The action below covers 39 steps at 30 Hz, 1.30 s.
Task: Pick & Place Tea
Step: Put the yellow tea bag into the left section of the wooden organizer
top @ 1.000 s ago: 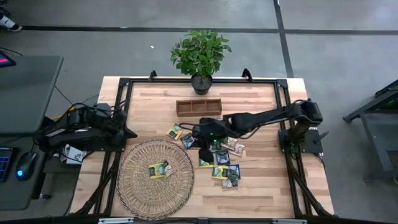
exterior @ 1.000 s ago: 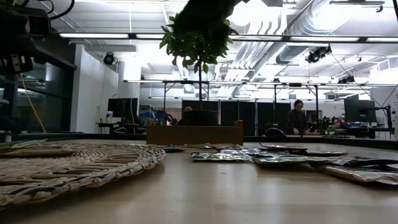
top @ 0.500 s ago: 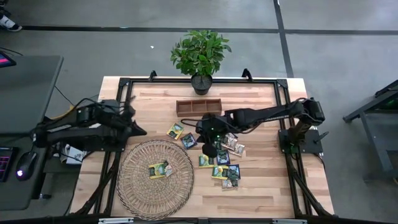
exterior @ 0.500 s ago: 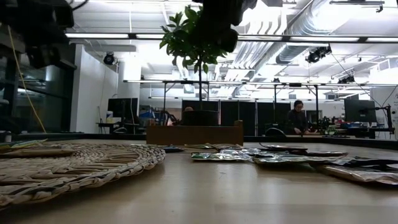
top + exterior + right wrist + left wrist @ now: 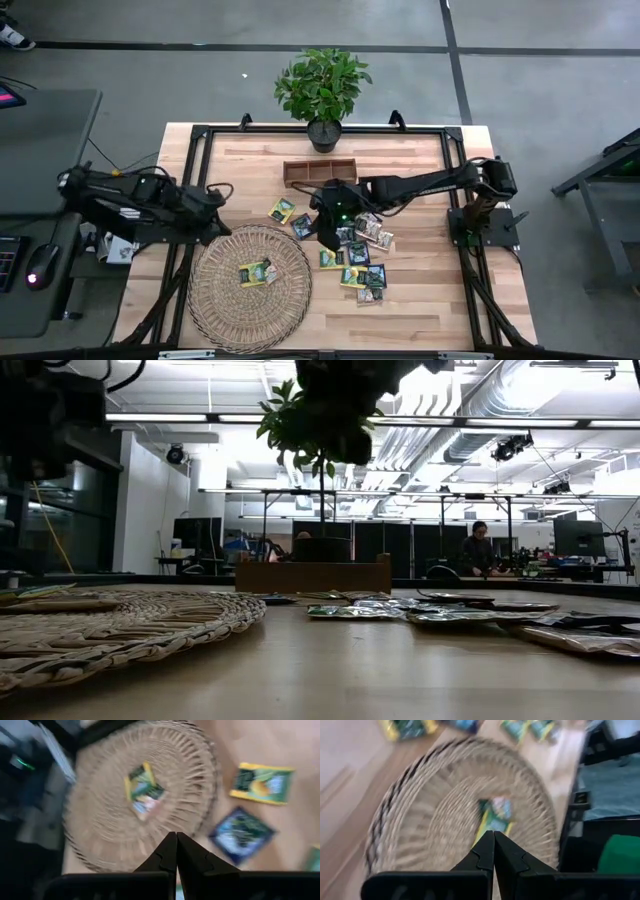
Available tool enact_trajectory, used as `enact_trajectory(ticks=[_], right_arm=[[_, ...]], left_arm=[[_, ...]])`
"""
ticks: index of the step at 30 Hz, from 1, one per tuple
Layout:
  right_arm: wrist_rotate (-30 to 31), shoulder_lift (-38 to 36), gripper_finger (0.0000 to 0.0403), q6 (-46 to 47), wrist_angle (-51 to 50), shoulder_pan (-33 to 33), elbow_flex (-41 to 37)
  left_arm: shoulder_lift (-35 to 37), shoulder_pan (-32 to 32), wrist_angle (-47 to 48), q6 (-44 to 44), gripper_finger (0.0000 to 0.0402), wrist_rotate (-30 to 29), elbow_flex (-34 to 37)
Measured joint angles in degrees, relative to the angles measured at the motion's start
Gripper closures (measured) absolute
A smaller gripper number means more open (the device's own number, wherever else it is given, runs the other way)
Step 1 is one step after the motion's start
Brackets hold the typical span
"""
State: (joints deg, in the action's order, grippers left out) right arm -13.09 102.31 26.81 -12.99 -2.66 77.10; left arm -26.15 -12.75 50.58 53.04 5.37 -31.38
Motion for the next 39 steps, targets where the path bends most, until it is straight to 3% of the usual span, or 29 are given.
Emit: enact_trajectory(ticks=[3, 8, 11, 17, 21, 26, 30, 39], right_arm=[[-3.2, 0.3, 0.0401, 6.3, 11.0, 0.0, -5.2], [-0.3, 0.3, 0.0401, 11.8, 23.2, -1.1, -11.7], [1.5, 0.5, 0.0401, 10.5, 24.8, -2.0, -12.2], [4.1, 0.7, 0.0401, 9.3, 25.0, -3.9, -12.4], [9.0, 1.6, 0.0401, 10.7, 27.6, -6.4, -12.4], [14.7, 4.0, 0.0401, 13.9, 33.2, -8.5, -12.3], [19.1, 5.4, 0.0401, 16.9, 35.6, -9.4, -12.3], [18.9, 7.2, 0.0401, 18.2, 40.3, -10.2, -12.2]], left_arm=[[-0.5, -5.7, 0.3, 4.8, 0.0401, -4.0, 0.0], [-3.9, -15.0, -2.0, 13.4, 0.0401, -6.3, 1.1], [-9.0, -21.0, -8.1, 17.4, 0.0401, -7.0, 3.4], [-23.6, -32.2, -18.3, 24.6, 0.0401, -16.1, 4.3], [-33.5, -37.6, -23.8, 28.1, 0.0401, -18.6, 4.3], [-42.7, -40.0, -27.9, 28.9, 0.0401, -22.6, 2.9], [-45.4, -40.2, -28.2, 27.0, 0.0401, -24.7, 1.6], [-48.7, -40.2, -26.3, 20.5, 0.0401, -28.4, 1.4]])
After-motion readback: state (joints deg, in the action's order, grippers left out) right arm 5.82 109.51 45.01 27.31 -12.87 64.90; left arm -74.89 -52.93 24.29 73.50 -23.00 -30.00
